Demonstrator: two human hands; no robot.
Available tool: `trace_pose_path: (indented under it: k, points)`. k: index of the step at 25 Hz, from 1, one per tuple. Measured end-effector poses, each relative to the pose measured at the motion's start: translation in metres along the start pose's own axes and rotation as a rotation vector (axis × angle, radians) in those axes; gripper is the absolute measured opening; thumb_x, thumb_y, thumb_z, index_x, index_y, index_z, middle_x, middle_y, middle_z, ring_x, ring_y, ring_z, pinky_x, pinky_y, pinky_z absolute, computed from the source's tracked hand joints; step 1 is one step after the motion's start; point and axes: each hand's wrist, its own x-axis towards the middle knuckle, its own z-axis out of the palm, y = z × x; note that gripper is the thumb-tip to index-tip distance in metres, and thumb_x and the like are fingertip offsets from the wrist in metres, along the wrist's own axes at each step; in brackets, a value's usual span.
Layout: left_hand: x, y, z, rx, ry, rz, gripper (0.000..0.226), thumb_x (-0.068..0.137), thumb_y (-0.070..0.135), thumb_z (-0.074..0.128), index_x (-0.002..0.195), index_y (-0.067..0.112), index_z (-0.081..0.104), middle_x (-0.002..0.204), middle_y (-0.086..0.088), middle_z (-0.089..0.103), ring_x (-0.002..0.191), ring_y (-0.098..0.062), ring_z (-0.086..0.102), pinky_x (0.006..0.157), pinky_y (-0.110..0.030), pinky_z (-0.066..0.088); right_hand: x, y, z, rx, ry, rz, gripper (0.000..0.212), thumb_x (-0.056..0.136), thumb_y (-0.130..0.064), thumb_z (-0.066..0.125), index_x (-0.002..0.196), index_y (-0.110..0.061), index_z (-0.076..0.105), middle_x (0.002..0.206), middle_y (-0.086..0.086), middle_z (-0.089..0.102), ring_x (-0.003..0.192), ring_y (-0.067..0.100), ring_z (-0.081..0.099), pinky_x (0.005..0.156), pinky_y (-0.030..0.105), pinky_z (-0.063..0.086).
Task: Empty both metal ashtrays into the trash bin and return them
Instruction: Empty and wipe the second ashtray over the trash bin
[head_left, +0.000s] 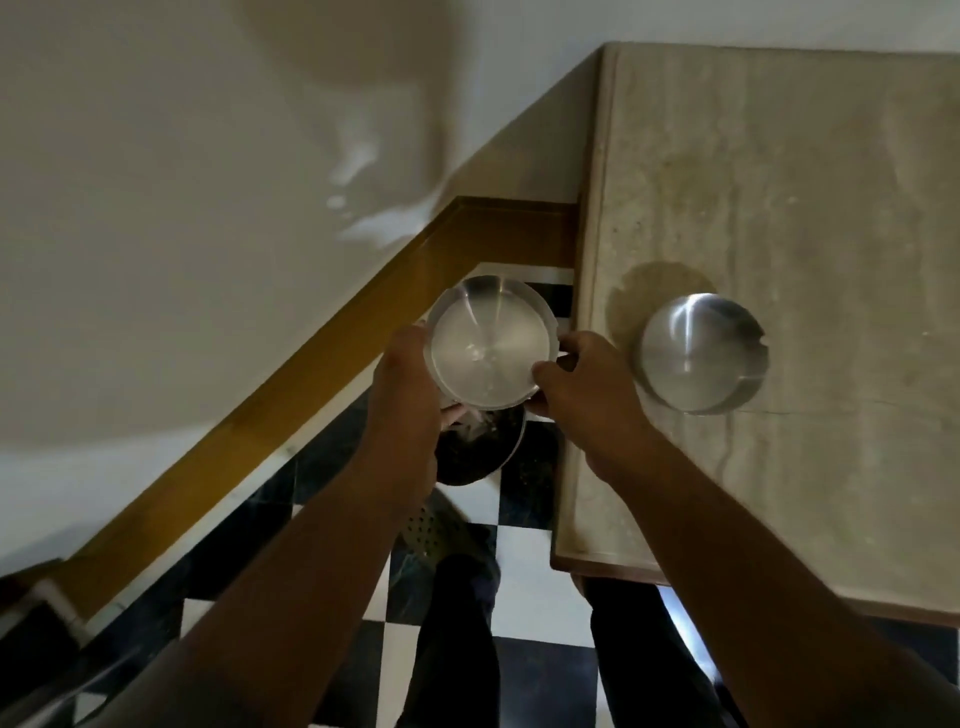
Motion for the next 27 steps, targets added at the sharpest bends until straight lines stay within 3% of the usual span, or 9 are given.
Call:
trace_pose_path:
  k: [4,6,9,12,15,19,21,24,27]
  points:
    - [0.032,-0.016,-0.044,-0.053,-0.012,-0.107,0.035,0.096,0.042,0.048,0.126,0.028,0.058,0.122,-0.008,0.062,0.111,-0.031,0.062,0.093,-0.053,0.058,0.014,0.015,0.036,0.089,-0.199,0.108,0.045,0.087,-0.001,0.067,0.13,-0.007,0.054,0.122,0.012,0.063,0.104,0.026,0.068,0.067,0.025,0.064]
    - [0.049,-0.032,-0.06,-0.047,-0.016,-0.143,0.033,0.093,0.043,0.051,0.121,0.028,0.059,0.124,-0.01,0.062,0.112,-0.031,0.062,0.092,-0.053,0.058,0.027,0.027,0.049,0.096,-0.27,0.184,0.043,0.087,0.002,0.067,0.128,-0.003,0.056,0.128,0.015,0.061,0.108,0.031,0.067,0.065,0.026,0.064]
    - [0.08,-0.057,-0.076,-0.012,-0.043,-0.192,0.051,0.084,0.044,0.056,0.132,0.026,0.056,0.132,-0.012,0.06,0.119,-0.034,0.059,0.093,-0.054,0.057,0.049,0.048,0.068,0.059,-0.302,0.264,0.044,0.086,0.003,0.068,0.129,-0.001,0.055,0.131,0.016,0.058,0.112,0.033,0.064,0.069,0.03,0.065]
    - [0.106,-0.077,-0.081,-0.034,-0.056,-0.242,0.049,0.086,0.047,0.048,0.129,0.027,0.059,0.128,-0.011,0.063,0.114,-0.03,0.062,0.089,-0.049,0.058,0.067,0.065,0.079,0.002,-0.302,0.303,0.042,0.087,0.002,0.069,0.127,0.0,0.056,0.131,0.016,0.058,0.111,0.032,0.064,0.068,0.029,0.065]
    - [0.121,-0.087,-0.086,-0.029,-0.075,-0.251,0.038,0.099,0.051,0.037,0.112,0.028,0.065,0.123,-0.009,0.067,0.108,-0.027,0.065,0.081,-0.044,0.057,0.074,0.073,0.079,-0.026,-0.285,0.282,0.044,0.085,0.002,0.07,0.126,-0.004,0.056,0.127,0.014,0.061,0.105,0.027,0.066,0.069,0.028,0.065]
    - [0.148,-0.077,-0.096,0.103,-0.211,-0.26,0.051,0.091,0.072,0.042,0.101,0.026,0.06,0.106,-0.007,0.069,0.102,-0.032,0.067,0.091,-0.05,0.054,0.074,0.07,0.073,-0.484,-0.236,-0.124,0.047,0.078,-0.009,0.079,0.117,-0.02,0.056,0.111,0.001,0.064,0.104,0.023,0.064,0.089,0.039,0.058]
    - [0.161,-0.065,-0.098,0.233,-0.357,-0.237,0.055,0.081,0.069,0.061,0.111,0.023,0.06,0.117,-0.012,0.069,0.103,-0.03,0.069,0.09,-0.046,0.056,0.071,0.064,0.072,-0.66,-0.244,-0.332,0.045,0.078,-0.013,0.079,0.114,-0.026,0.056,0.115,0.0,0.063,0.104,0.02,0.063,0.094,0.04,0.055]
    - [0.178,-0.047,-0.093,0.457,-0.576,-0.189,0.079,0.059,0.054,0.084,0.124,0.017,0.056,0.128,-0.013,0.062,0.113,-0.031,0.065,0.089,-0.04,0.059,0.069,0.063,0.066,-0.765,-0.282,-0.626,0.043,0.081,-0.008,0.074,0.12,-0.013,0.057,0.122,0.01,0.057,0.106,0.026,0.061,0.093,0.04,0.057]
    - [0.187,-0.037,-0.084,0.807,-0.793,-0.101,0.11,0.041,0.045,0.094,0.138,0.021,0.047,0.132,-0.005,0.059,0.116,-0.026,0.061,0.088,-0.037,0.056,0.068,0.068,0.059,-0.976,-0.288,-0.855,0.039,0.082,-0.007,0.071,0.119,-0.007,0.061,0.125,0.016,0.058,0.105,0.03,0.062,0.085,0.025,0.048]
